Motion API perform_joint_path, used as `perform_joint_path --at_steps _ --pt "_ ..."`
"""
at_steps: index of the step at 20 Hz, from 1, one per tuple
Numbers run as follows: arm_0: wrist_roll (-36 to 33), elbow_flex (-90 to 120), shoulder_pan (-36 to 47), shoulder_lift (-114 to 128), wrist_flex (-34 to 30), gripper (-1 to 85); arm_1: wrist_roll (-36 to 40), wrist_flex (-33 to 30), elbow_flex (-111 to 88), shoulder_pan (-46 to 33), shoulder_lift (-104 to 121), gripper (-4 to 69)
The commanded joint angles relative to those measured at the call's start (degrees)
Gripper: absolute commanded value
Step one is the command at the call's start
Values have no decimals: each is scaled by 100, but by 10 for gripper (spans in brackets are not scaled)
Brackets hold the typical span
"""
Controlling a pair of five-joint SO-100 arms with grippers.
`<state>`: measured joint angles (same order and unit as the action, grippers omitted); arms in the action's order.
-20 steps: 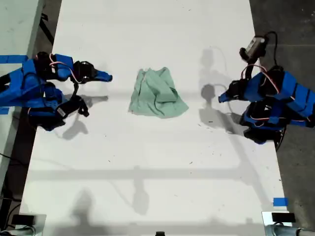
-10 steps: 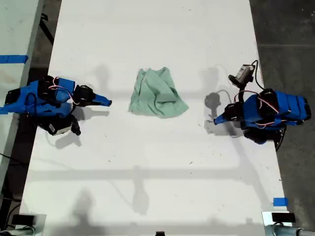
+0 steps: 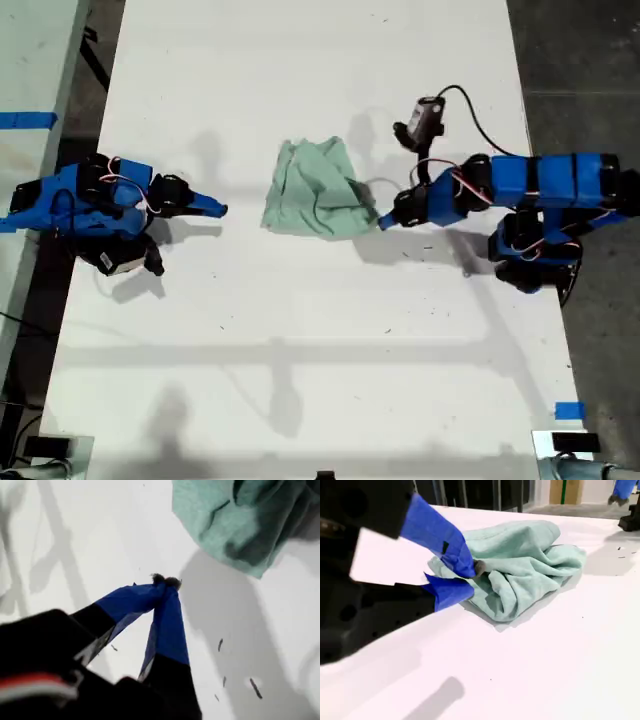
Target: Fold tshirt
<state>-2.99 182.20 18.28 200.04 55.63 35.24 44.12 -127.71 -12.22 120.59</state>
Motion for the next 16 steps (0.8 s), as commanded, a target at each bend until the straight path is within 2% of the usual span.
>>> perform_joint_path --at_steps 1,5,10,15,16 --pt "44 97 -9 615 35 29 343 -466 1266 -149 -1389 -12" --pt "44 97 -18 615 53 24 554 -483 1969 -158 -2452 -12" --pt "70 97 -79 615 79 21 844 -422 2004 -457 -2610 -12" --pt "62 105 -79 615 97 18 1837 -448 2900 -1556 -3507 -12" --pt "53 105 -53 615 97 18 2083 -677 3155 -1898 -3718 -13"
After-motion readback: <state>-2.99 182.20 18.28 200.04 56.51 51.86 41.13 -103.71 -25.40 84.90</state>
